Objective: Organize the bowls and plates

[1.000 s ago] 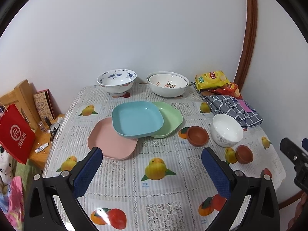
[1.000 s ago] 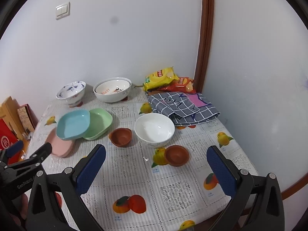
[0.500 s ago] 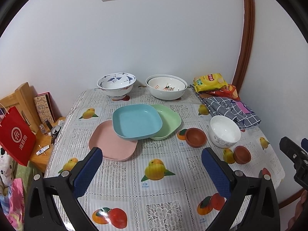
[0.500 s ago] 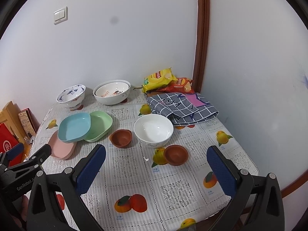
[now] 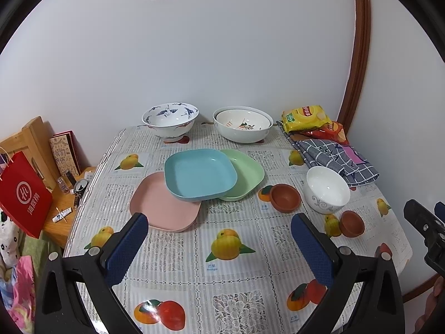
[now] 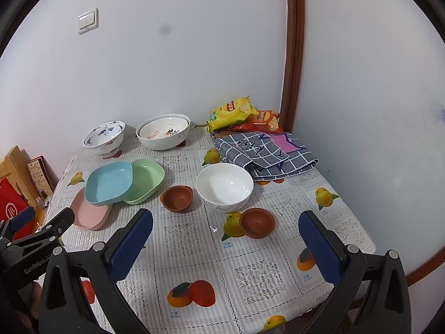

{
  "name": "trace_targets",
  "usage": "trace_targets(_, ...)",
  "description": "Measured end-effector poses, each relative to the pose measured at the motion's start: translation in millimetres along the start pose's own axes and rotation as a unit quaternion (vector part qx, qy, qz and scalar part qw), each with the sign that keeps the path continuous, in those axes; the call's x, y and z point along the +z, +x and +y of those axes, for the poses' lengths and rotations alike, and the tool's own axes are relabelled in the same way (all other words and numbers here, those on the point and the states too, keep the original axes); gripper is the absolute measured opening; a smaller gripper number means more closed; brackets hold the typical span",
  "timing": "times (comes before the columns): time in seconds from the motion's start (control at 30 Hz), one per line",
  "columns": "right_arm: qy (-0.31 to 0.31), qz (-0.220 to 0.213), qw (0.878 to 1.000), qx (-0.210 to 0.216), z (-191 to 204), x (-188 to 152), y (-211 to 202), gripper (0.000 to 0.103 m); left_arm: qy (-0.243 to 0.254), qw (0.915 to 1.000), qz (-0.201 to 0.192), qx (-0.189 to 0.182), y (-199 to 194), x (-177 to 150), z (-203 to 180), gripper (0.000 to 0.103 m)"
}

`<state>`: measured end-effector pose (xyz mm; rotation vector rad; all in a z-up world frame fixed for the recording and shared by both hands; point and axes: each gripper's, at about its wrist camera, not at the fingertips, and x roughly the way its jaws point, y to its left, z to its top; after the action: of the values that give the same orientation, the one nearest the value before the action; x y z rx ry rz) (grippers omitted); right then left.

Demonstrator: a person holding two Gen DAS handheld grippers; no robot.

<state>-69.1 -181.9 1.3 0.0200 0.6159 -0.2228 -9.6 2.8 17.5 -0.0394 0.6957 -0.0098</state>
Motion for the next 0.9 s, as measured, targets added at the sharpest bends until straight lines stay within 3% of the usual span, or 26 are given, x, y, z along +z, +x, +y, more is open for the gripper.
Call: trace_targets(0.9, 0.004, -0.001, 1.0, 0.003, 6, 3, 6, 0.103, -0.006, 1.0, 0.007, 0.003, 11, 3, 9, 0.103)
